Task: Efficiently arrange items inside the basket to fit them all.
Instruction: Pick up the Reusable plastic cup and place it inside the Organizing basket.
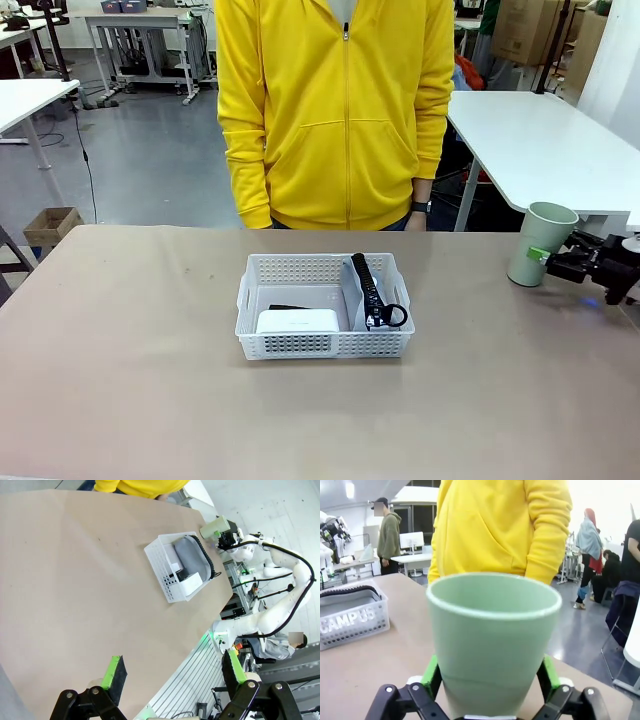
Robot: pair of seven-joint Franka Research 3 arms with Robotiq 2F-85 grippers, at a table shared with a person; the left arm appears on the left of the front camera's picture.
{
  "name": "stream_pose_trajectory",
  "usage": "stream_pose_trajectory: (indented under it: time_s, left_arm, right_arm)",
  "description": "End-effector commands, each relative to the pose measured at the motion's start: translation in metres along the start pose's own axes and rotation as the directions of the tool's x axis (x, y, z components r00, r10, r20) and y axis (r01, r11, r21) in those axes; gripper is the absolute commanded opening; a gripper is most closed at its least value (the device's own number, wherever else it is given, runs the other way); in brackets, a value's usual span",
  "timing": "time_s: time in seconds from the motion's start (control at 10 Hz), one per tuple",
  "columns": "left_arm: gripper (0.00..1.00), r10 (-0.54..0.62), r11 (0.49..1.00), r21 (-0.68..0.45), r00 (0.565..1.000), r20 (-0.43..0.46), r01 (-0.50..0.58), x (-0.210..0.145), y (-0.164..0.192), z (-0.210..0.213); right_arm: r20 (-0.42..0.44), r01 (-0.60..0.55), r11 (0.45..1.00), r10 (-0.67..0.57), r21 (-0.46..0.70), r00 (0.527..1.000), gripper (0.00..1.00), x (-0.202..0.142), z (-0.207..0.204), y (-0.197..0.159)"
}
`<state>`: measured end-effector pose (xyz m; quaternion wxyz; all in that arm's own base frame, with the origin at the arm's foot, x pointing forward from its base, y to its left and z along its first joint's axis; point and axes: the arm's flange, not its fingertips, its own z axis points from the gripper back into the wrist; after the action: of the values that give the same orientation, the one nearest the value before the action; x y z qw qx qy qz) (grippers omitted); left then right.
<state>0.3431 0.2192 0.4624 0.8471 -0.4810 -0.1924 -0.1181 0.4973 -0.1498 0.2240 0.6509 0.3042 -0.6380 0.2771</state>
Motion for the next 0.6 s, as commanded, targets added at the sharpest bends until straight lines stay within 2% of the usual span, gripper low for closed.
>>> stream_pose_trajectory:
  time_s: [0.0,0.1,0.2,0.4,0.5]
  left_arm:
    - [1.0,0.002,1.0,0.011,1.0,-0.002,-0.002,-0.0013,-0.0031,-0.001]
    - [1.0,0.002,1.0,0.011,1.0,-0.002,-0.002,-0.0013,-0.0031,-0.001]
    - [1.0,0.002,1.0,0.011,1.0,-0.002,-0.002,-0.0013,-0.0031,-0.001]
    - [1.0,0.002,1.0,0.011,1.0,-0.002,-0.002,-0.0013,-0.0031,-0.001]
    - [1.0,0.002,1.0,0.011,1.0,-0.002,-0.002,-0.0013,-0.0031,-0.001]
  right_arm:
    - [0.02,0.025,0.999,-0.026,0.047,0.999,1.0,0.0083,0.0037,0.0084]
    - [0.029,0.023,0.998,-0.024,0.06,0.999,0.79,0.0086,0.0028,0.0105]
    - [0.014,0.025,0.995,-0.026,0.093,1.0,0.43,0.0095,0.003,0.0121]
    - [0.025,0.039,0.993,-0.042,0.112,0.999,0.0,0.0119,0.0055,0.0134]
    - [0.028,0.044,0.993,-0.047,0.113,0.998,0.0,0.0144,0.0088,0.0138]
